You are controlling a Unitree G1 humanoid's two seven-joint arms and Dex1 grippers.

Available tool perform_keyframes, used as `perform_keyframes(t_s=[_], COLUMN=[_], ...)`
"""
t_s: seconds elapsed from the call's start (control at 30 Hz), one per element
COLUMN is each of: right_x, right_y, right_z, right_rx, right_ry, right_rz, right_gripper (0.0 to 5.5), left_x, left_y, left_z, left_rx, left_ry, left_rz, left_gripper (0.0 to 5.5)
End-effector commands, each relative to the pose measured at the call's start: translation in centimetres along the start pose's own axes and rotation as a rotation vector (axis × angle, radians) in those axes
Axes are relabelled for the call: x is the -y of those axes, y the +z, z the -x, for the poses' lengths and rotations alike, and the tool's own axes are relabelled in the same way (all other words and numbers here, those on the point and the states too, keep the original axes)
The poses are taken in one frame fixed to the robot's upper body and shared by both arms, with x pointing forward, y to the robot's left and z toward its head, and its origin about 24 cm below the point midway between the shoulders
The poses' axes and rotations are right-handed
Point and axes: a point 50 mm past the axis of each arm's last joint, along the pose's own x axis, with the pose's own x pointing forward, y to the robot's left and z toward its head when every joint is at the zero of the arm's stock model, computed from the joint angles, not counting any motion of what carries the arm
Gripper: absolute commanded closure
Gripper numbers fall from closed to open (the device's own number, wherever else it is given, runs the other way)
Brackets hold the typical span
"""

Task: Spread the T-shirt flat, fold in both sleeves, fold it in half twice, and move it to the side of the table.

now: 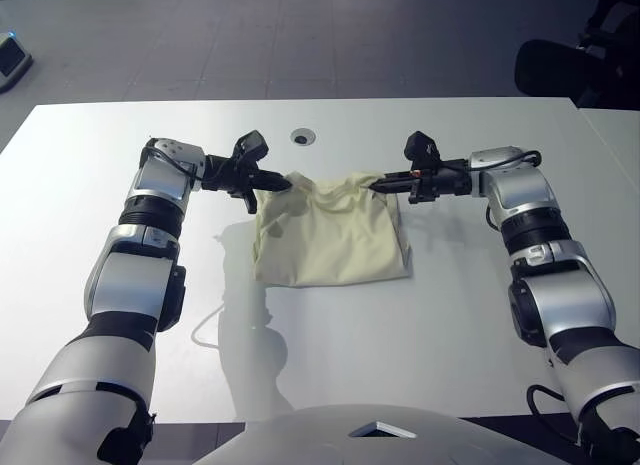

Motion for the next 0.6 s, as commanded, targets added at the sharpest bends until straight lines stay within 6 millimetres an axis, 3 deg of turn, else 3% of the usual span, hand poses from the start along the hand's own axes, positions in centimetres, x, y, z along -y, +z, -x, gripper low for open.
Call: perform_keyframes(t_s=[0.03,0.27,0.3,0.47,0.6], right_x=[1.2,1.7,1.8,2.9,2.9], right_y=[0.1,-1.9,-2.0,-1.7,-1.6], right_z=[-0.8,-1.2,-1.2,-0.7,-0.6], right_rx=[-0.003,-0.045,-0.04,0.122,0.237], right_ry=[-0.128,-0.263,-0.3,-0.551,-0.61], right_rz=[-0.04,-0.065,-0.062,-0.092,-0.096], right_gripper=[5.48,5.48,5.26,4.46,3.74], left_x=[-0.6,-0.9,-1.0,-1.9,-2.3], left_y=[0.0,-0.8,-0.8,0.2,0.7], left_z=[0.2,-0.6,-0.8,-0.8,0.0], left_rx=[-0.054,-0.062,-0.055,0.049,0.077], left_ry=[0.061,0.172,0.187,0.389,0.488], left_rz=[-0.026,-0.02,-0.017,0.001,-0.088], left_gripper=[5.5,5.5,5.5,4.58,3.83])
